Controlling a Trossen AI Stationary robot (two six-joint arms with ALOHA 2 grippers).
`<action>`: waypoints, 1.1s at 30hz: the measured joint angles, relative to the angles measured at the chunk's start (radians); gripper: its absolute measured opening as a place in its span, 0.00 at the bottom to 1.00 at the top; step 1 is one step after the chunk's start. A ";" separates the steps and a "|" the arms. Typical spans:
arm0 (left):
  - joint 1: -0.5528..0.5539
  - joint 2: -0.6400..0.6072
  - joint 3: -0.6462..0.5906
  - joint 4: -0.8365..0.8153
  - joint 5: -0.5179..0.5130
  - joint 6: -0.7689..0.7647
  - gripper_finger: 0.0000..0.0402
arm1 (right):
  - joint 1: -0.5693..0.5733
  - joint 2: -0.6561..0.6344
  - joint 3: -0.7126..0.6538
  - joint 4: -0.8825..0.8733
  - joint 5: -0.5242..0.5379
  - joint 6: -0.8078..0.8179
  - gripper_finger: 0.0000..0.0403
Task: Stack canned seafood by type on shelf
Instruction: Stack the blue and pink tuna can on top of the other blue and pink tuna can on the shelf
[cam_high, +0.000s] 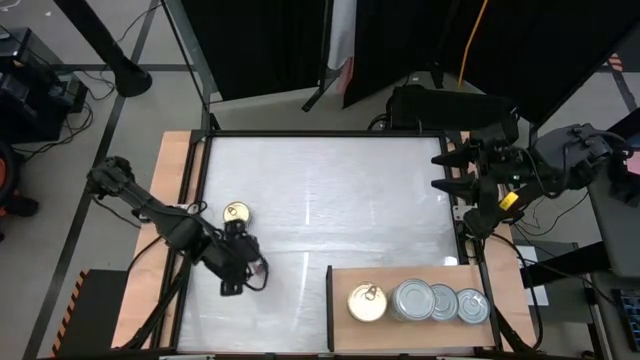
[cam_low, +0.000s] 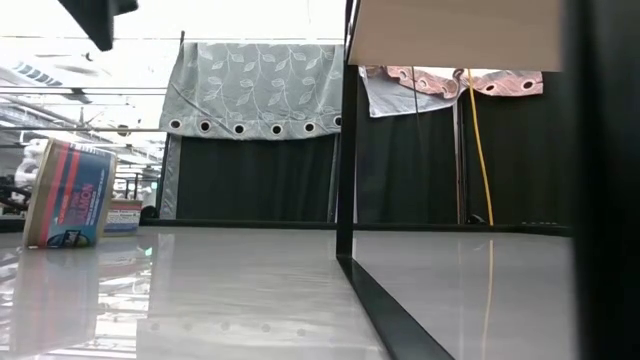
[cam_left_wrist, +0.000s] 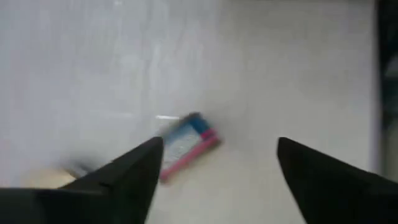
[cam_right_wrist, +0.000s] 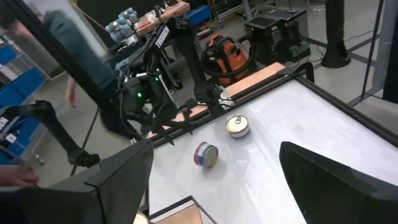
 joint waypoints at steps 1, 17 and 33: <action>0.010 0.009 0.000 -0.009 0.000 0.101 0.81 | 0.000 0.000 0.000 0.000 0.000 0.011 0.84; 0.169 0.089 -0.115 0.021 0.188 0.844 0.96 | 0.000 0.050 0.000 0.003 -0.029 0.071 0.84; 0.260 0.096 -0.311 0.181 0.232 0.982 0.74 | -0.040 0.098 0.000 0.037 -0.026 0.066 0.84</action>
